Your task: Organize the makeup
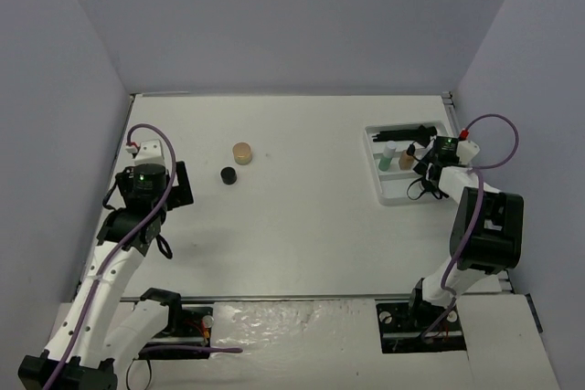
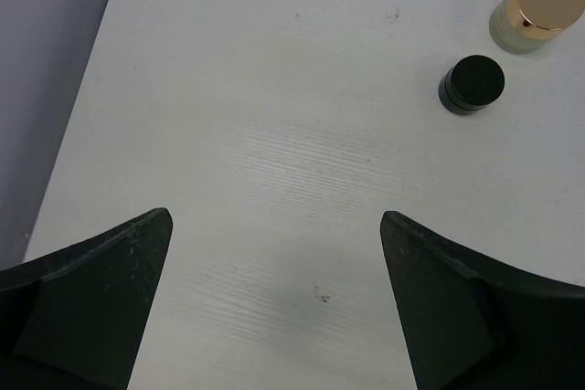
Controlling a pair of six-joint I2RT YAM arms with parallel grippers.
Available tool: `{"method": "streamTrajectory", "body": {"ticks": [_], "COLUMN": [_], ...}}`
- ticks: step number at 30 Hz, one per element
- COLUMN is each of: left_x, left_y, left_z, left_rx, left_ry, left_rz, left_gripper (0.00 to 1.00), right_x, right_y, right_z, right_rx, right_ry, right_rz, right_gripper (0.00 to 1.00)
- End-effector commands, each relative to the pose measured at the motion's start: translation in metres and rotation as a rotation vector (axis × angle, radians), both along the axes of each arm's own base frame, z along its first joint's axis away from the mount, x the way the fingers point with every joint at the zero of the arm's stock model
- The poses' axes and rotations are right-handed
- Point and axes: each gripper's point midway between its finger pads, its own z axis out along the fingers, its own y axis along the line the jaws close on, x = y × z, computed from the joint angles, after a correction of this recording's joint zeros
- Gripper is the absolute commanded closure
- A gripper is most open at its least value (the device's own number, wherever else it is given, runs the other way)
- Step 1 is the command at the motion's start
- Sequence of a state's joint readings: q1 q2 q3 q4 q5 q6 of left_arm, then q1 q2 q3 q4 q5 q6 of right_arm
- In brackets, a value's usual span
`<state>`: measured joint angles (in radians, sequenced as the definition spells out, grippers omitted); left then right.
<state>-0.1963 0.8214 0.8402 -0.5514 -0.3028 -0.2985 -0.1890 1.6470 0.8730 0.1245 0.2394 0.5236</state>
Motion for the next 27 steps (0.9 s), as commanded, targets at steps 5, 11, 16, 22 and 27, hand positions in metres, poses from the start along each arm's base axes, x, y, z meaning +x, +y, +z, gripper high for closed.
{"method": "streamTrajectory", "body": {"ticks": [5, 11, 16, 22, 27], "left_x": [0.028, 0.050, 0.085, 0.131, 0.161], "left_y": [-0.033, -0.058, -0.084, -0.109, -0.123], "left_z": [0.010, 0.005, -0.012, -0.035, -0.064], "left_rx": [-0.101, -0.166, -0.225, -0.283, -0.274], "left_ry": [-0.016, 0.046, 0.151, 0.231, 0.326], "left_rz": [-0.120, -0.201, -0.254, -0.278, -0.285], "left_gripper": [0.03, 0.03, 0.03, 0.03, 0.03], "right_x": [0.014, 0.007, -0.005, -0.020, -0.029], "right_y": [0.013, 0.026, 0.059, 0.106, 0.133], "right_z": [0.050, 0.096, 0.132, 0.171, 0.188], "right_rx": [0.054, 0.075, 0.081, 0.048, 0.049], "right_ry": [-0.148, -0.254, -0.329, -0.421, -0.469], "right_rz": [0.016, 0.063, 0.180, 0.415, 0.552], "right_gripper": [0.17, 0.13, 0.00, 0.00, 0.00]}}
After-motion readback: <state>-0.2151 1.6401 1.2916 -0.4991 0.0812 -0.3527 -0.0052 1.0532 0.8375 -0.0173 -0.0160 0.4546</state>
